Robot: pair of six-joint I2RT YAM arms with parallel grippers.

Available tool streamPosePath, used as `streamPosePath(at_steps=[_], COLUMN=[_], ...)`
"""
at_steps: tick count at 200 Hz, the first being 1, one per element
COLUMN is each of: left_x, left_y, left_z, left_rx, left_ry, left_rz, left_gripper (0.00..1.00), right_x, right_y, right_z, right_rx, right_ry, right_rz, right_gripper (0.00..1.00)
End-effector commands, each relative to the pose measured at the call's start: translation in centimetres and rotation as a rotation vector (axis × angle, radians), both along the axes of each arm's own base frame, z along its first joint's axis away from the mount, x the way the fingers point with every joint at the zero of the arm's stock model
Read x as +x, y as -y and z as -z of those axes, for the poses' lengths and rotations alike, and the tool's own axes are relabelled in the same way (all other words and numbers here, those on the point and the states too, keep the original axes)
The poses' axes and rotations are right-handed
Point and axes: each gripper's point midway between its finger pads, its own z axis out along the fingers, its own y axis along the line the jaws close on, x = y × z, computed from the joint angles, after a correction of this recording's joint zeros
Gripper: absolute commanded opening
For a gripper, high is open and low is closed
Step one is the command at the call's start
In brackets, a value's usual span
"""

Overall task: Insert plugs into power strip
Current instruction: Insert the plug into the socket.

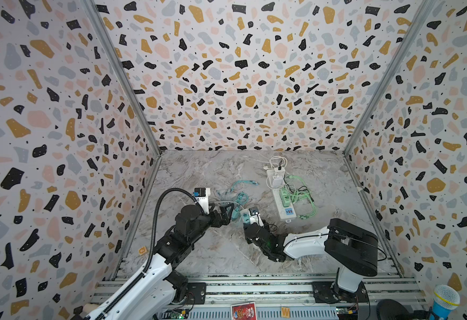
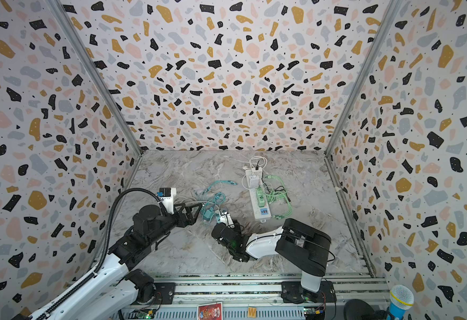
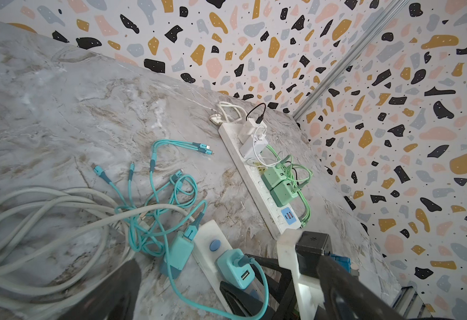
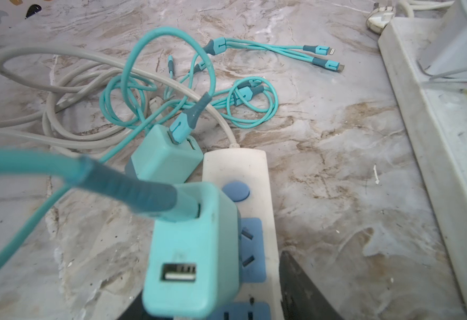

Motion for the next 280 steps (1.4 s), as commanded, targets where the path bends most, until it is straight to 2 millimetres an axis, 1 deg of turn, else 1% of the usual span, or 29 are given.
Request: streamPosePath(at_steps=[1,24,73,109,142,186,202,224,244,258,280], left_x=[0.3,0.3,0.2,0.1,0.0,0.0,0.0,0.0,0.0,0.0,-0.1], left_y=[0.3,0.5,0.5,0.6,0.6,0.7,0.7,0.8,0.7,0.7,0.7], left_z=[-0.8,-0.7,-0.7,-0.6,-0.6,-0.8,-0.7,-0.7,-0.6,-0.7,-0.7], left_rx=[-0.014,-0.017,-0.017,-0.016,-0.017,-0.019,-0.018,-0.016,-0.017,-0.018,-0.017], left_ry=[0.049,0.046,0.047,0.046,0.045,0.048,0.049,0.048,0.046,0.049,0.049], left_rz=[0.015,0.027,0.032,0.037,0.041,0.047,0.048,0.049,0.048,0.048,0.049], left_gripper=[1.00,1.00,1.00,0.99,0.99,0.99,0.99,0.99,0.99,0.99,0.99], right_x=[0.2,0.3,0.5,0.6,0.9,1.2,1.2,1.3,1.3,1.2,1.0], right_y=[0.3,0.3,-0.1,-0.2,0.0,-0.1,-0.1,-0.1,-0.2,-0.1,-0.2], right_z=[-1.7,-2.2,-2.4,-3.0,-3.0,-3.6,-3.5,-3.5,-3.3,-2.7,-2.3], right_rx=[0.034,0.046,0.052,0.063,0.063,0.071,0.071,0.072,0.067,0.060,0.051], right_ry=[0.019,0.024,0.026,0.034,0.033,0.042,0.040,0.041,0.035,0.025,0.016], right_rz=[0.001,0.000,-0.011,-0.011,-0.010,-0.011,-0.014,-0.013,-0.018,-0.020,-0.022], right_gripper=[0.58,0.58,0.58,0.56,0.54,0.54,0.54,0.47,0.36,0.29,0.24])
